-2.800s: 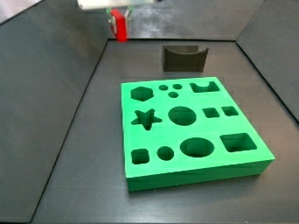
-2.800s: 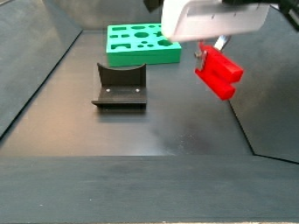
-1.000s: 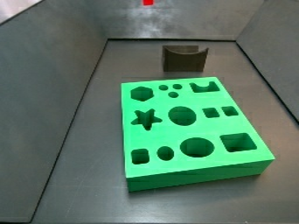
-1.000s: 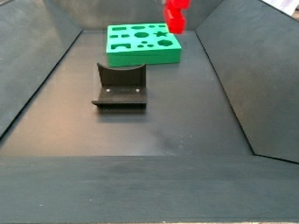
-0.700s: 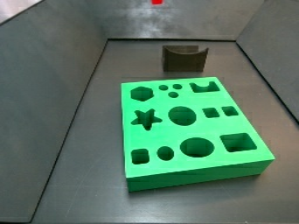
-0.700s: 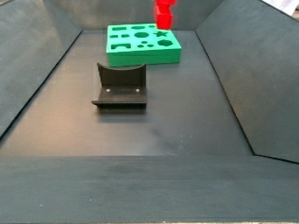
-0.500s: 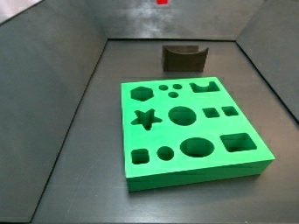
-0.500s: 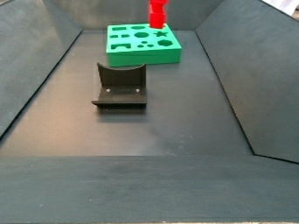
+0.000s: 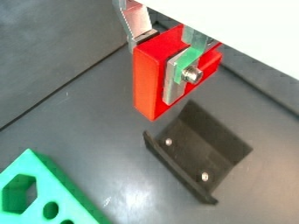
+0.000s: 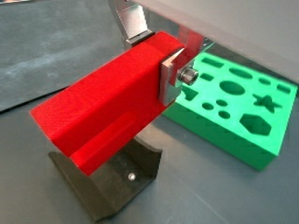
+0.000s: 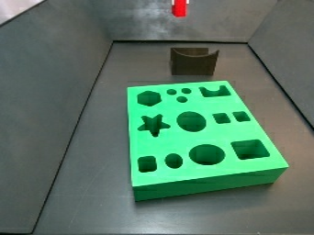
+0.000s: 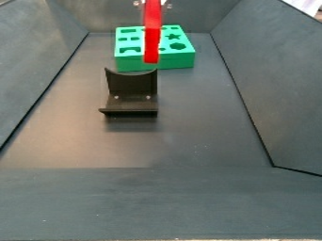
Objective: Pick up the double-square object. Move up. Place the double-square object on the fixture. Regrasp the double-square object. Move to above the board. Insert the double-square object.
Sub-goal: Place the double-square object on the fixture.
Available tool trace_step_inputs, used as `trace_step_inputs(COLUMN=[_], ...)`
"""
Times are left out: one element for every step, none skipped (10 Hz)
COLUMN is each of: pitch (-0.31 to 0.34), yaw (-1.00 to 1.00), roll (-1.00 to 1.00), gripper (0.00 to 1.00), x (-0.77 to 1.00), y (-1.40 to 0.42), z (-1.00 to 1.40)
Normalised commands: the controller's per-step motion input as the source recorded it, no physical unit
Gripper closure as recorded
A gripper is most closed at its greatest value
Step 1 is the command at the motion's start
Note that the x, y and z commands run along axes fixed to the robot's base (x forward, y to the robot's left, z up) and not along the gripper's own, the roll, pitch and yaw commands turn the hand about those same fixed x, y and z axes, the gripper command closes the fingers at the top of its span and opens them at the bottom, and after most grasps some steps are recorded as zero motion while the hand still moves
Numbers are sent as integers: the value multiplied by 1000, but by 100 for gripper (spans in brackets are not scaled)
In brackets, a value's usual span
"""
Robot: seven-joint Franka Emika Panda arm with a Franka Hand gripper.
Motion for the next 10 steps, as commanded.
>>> trace_step_inputs(pitch=[111, 116, 118, 120, 122, 111, 82, 59, 46, 182], yaw=[-100, -108, -120, -137, -157, -154, -145, -133, -122, 7], roll=[-1000, -1000, -1000, -1000, -1000, -910, -690, -463, -299, -1000], gripper=[100, 100, 100, 100, 100, 100, 100, 100, 100, 100], x=[763, 676, 592, 483, 402, 350, 249, 147, 77, 120], y=[102, 79, 64, 55, 51, 51, 53, 51, 46, 131], z=[-64, -50, -36, -23, -21, -21, -19, -18, -15, -1000])
